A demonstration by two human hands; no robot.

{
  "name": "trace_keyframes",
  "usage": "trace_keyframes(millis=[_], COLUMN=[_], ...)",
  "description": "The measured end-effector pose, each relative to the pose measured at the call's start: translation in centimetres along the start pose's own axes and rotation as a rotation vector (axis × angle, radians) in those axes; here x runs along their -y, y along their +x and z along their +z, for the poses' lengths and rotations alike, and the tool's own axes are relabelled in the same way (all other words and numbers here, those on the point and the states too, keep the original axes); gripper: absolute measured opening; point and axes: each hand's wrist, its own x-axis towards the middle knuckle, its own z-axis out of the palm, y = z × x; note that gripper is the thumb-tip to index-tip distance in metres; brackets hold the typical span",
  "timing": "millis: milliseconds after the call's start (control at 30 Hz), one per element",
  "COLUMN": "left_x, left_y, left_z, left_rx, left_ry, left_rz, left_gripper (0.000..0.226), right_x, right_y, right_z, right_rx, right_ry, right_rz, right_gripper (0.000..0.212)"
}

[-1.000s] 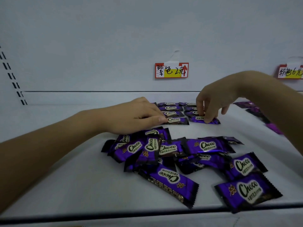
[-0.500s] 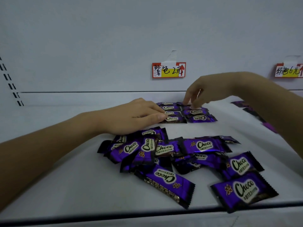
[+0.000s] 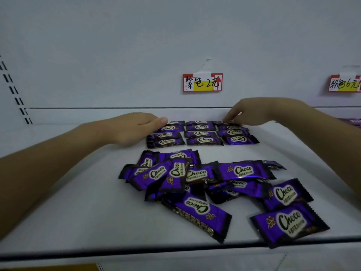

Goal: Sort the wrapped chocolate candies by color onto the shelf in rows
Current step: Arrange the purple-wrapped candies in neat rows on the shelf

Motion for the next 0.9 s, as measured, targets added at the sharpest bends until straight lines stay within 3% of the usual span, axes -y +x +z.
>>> trace_keyframes(millis=[100,200,267,367,633,733,800,900], left_x=[-0.1,0.4,0.5,0.2,-0.1,-0.5,-1.1,-2.0], left_y=[0.2,-0.1,-0.5,-0.7,-0.4,-0.6,-1.0,-1.8], left_z=[0.2,-1.1,-2.2,-2.2,-1.4,-1.8,-2.4,-3.4], left_rx=[0.005,-0.039,-0.005,0.086,0.097,0.081,0.083,0.23], left_ry=[-0.024,-0.047,-0.076,-0.067,-0.089,-0.087,-0.138,-0.207], left_rz=[0.008,0.079,0.14,0.182,0.19,0.187,0.21,0.181], left_gripper=[0.077,0.057,0.046,0.033,0.021,0.025,0.015,0.014], right_x=[0.2,1.5,3.0,5.0,7.4,8.2,8.7,8.8], right_y=[-0.1,-1.2,-2.5,-3.5,-4.1,-4.1,-4.2,-4.4], right_z=[-0.4,-1.3,-1.6,-1.3,-0.3,0.3,0.7,0.7], right_rx=[-0.057,-0.08,0.014,0.17,0.282,0.267,0.246,0.245], right_ry=[0.05,0.197,0.355,0.408,0.446,0.377,0.372,0.362], right_rz=[-0.057,-0.189,-0.282,-0.383,-0.42,-0.432,-0.435,-0.414], right_gripper=[0.03,0.021,0.017,0.019,0.026,0.03,0.029,0.026])
